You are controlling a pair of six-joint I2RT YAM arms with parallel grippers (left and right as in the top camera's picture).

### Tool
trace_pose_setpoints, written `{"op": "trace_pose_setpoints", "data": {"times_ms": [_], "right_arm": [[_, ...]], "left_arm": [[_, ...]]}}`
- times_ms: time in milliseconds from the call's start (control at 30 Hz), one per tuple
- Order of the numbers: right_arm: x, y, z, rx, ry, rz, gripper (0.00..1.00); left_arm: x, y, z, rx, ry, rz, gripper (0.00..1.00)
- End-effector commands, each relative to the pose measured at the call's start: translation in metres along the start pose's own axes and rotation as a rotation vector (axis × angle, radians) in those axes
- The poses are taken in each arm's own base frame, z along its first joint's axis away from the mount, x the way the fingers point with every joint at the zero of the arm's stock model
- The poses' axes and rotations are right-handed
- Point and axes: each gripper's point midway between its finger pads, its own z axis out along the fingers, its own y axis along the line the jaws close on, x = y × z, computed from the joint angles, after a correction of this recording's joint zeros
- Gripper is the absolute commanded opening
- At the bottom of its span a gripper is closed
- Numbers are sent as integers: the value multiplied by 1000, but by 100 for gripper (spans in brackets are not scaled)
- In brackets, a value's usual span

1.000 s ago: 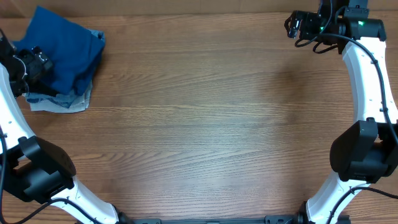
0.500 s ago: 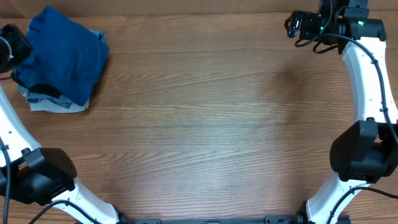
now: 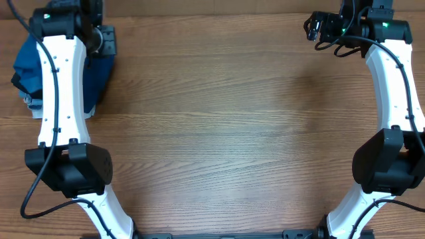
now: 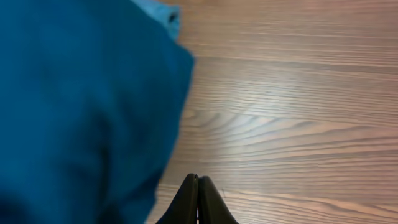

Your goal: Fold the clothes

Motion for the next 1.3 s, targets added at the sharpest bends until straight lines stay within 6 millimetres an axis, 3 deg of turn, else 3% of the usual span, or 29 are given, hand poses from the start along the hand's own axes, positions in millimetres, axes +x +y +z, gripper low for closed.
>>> {"op": "trace_pose_setpoints", "data": {"times_ms": [0, 133, 267, 367, 700, 867, 1033, 1133, 1267], "right_arm": [[-10, 6, -10, -8, -32, -11, 100], [-10, 6, -10, -8, -32, -12, 100], [-10, 6, -10, -8, -32, -12, 100], [-10, 6, -10, -8, -32, -12, 100], [-10, 6, -10, -8, -32, -12, 100], [-10, 6, -10, -8, -32, -12, 100], [-10, 6, -10, -8, -32, -12, 100], [-10, 6, -10, -8, -32, -12, 100], [-10, 6, -10, -8, -32, -12, 100]], "left_arm": [[14, 30, 15, -69, 59, 23, 4], [34, 47, 30, -79, 127, 42, 4], [41, 59, 36, -111, 152, 65, 4], [43, 91, 32, -257, 166, 55, 5], [51, 174, 36, -280, 106, -133, 4], [60, 191, 72, -265, 60, -193, 5], [79, 198, 121, -288, 9, -254, 14], [75, 218, 121, -306, -44, -322, 17], [60, 208, 116, -236, -83, -317, 35]]}}
